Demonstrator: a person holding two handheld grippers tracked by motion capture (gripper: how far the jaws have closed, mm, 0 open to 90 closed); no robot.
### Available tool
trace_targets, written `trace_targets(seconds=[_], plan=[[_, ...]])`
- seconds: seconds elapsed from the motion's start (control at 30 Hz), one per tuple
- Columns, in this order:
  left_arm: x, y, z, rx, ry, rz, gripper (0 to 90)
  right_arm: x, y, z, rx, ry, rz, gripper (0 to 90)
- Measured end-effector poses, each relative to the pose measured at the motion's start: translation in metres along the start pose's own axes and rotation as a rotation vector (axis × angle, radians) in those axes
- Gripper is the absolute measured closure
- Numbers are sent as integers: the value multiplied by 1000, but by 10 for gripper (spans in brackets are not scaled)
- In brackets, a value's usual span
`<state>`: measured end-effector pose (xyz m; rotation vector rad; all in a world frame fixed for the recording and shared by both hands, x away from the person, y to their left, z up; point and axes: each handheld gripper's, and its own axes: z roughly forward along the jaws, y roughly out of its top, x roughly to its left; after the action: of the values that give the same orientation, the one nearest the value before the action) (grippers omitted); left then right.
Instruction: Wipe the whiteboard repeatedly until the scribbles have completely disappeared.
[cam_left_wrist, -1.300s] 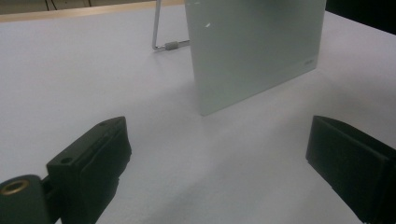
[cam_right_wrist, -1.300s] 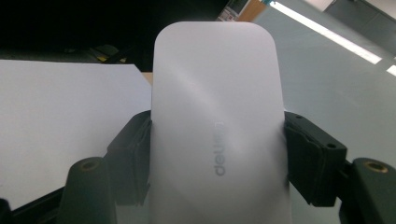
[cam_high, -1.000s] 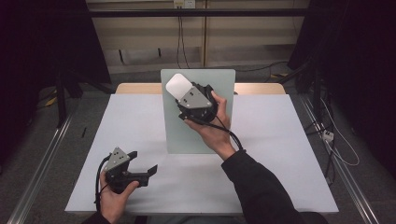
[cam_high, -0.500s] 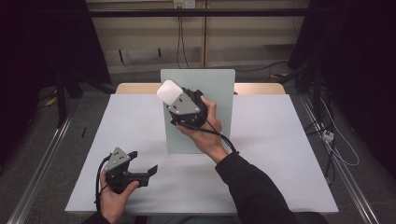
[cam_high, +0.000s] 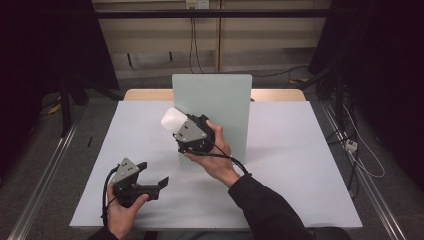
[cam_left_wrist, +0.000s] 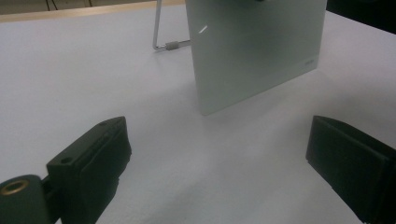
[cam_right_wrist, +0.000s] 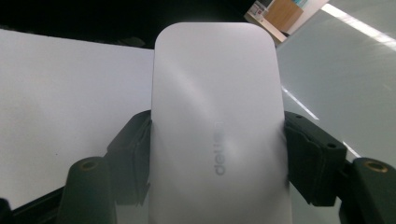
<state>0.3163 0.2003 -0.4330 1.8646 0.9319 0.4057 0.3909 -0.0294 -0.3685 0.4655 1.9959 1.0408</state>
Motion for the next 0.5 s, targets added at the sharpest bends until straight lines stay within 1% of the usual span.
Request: trace_targets(seconds=[0.07,0.27,0.5], plan=[[0,0,0,-4,3,-1,61,-6,0,-3,-4,-9,3,315],[-1,0,1,-5,1,-1,61,-27,2,-14,-17,-65,26,314],[-1,0,0,-2,0,0,61,-56,13,-23,-28,-138,37,315]])
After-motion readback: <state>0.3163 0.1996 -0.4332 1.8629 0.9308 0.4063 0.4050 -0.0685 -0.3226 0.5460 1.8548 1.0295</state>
